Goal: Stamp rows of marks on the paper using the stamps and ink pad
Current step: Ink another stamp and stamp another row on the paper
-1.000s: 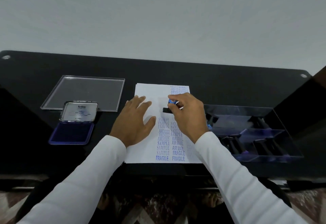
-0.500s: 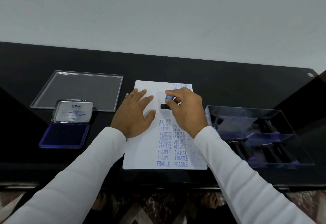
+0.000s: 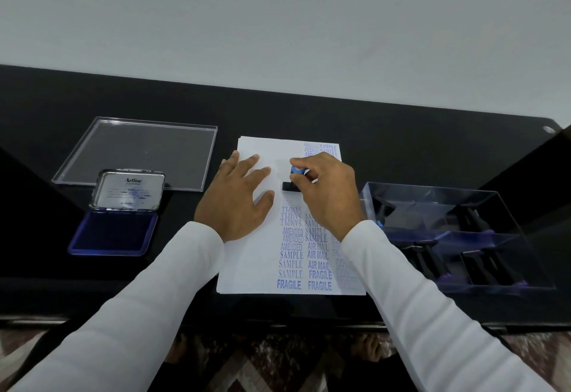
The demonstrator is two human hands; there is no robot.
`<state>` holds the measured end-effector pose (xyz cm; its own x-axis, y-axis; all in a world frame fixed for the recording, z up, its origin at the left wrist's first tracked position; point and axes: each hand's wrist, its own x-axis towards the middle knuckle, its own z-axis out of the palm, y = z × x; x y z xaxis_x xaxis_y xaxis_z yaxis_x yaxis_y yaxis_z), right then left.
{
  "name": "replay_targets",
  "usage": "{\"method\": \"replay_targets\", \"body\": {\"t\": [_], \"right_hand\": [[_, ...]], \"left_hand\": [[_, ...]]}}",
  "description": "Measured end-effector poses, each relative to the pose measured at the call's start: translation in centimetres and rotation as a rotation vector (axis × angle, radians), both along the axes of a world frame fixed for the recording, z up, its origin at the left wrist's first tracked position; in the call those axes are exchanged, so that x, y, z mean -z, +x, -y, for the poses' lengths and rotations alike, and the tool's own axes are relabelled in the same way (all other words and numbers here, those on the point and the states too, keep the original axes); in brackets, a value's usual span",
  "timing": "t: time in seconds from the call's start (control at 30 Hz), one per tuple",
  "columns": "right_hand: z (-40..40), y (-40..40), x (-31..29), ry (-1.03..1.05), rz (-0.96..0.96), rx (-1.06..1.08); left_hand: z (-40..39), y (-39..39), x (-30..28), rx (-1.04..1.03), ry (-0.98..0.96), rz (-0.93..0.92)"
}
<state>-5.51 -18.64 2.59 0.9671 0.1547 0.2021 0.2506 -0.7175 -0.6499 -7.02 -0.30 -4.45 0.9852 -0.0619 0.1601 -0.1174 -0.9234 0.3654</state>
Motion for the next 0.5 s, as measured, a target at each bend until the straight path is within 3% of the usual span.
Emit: {"method": "replay_targets", "body": {"t": [0.5], "right_hand": [[-0.08,0.28,0.25,-0.034,0.008,-0.017]], "left_hand": [[-0.06,0.02,0.01,-0.006,0.003,-0.012]]}}
